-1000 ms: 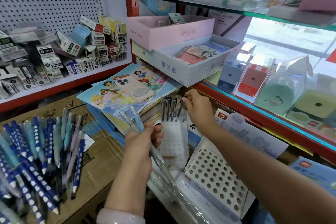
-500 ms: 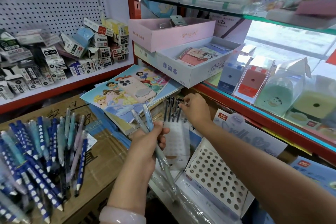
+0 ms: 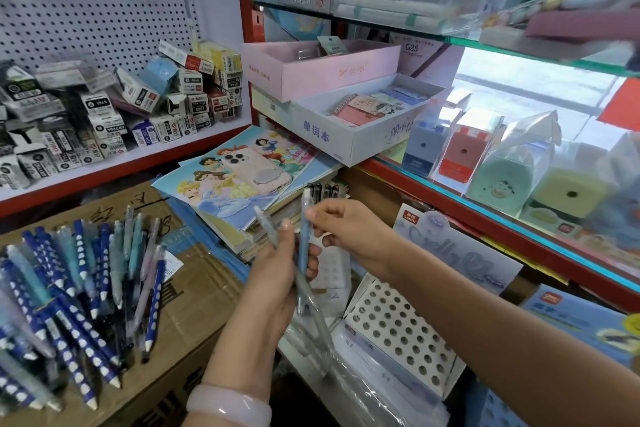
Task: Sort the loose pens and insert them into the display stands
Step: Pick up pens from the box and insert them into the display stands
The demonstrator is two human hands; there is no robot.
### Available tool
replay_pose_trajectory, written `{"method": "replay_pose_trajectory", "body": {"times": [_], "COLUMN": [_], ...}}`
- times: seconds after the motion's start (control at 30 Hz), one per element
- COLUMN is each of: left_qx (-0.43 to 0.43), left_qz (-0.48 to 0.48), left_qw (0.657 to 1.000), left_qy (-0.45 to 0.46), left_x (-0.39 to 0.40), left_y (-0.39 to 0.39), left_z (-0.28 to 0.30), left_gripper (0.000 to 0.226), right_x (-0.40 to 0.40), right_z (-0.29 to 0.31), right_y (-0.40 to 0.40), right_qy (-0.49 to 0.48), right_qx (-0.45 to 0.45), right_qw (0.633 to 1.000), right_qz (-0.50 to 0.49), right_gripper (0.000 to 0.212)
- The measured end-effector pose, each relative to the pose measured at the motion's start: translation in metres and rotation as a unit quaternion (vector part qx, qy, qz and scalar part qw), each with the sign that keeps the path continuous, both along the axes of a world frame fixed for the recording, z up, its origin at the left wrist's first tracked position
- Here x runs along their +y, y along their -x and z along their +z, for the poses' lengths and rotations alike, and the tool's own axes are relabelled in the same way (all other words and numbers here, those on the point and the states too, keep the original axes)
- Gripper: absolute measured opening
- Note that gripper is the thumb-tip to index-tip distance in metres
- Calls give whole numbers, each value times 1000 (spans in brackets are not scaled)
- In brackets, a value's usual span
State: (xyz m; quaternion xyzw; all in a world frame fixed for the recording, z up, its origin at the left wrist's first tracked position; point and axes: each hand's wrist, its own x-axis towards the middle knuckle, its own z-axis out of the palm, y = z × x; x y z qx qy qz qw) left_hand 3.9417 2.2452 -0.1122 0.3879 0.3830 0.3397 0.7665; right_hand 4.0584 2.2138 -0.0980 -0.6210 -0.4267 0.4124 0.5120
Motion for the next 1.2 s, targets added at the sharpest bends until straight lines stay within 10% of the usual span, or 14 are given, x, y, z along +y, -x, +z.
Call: {"method": "replay_pose_trajectory", "body": {"times": [0.2,0.47,1.2], "left_qx": [-23,51,42], "left_qz": [93,91,-7], "left_qw": [995,994,998], "left_qy": [35,13,-36], "left_x": [1,3,-7], "left_y": [3,0,-6], "left_z": [-4,-11,-9], "left_gripper": [32,28,24], "right_x": [-30,-89,-66], "right_z": [16,-22,-104], "right_y": [-17,-56,-62], "right_qy": [-96,7,120], "right_qx": [35,-333,-393], "right_qw": [986,909,875], "right_qz": [-131,-250,-256], "right_gripper": [13,19,17]}}
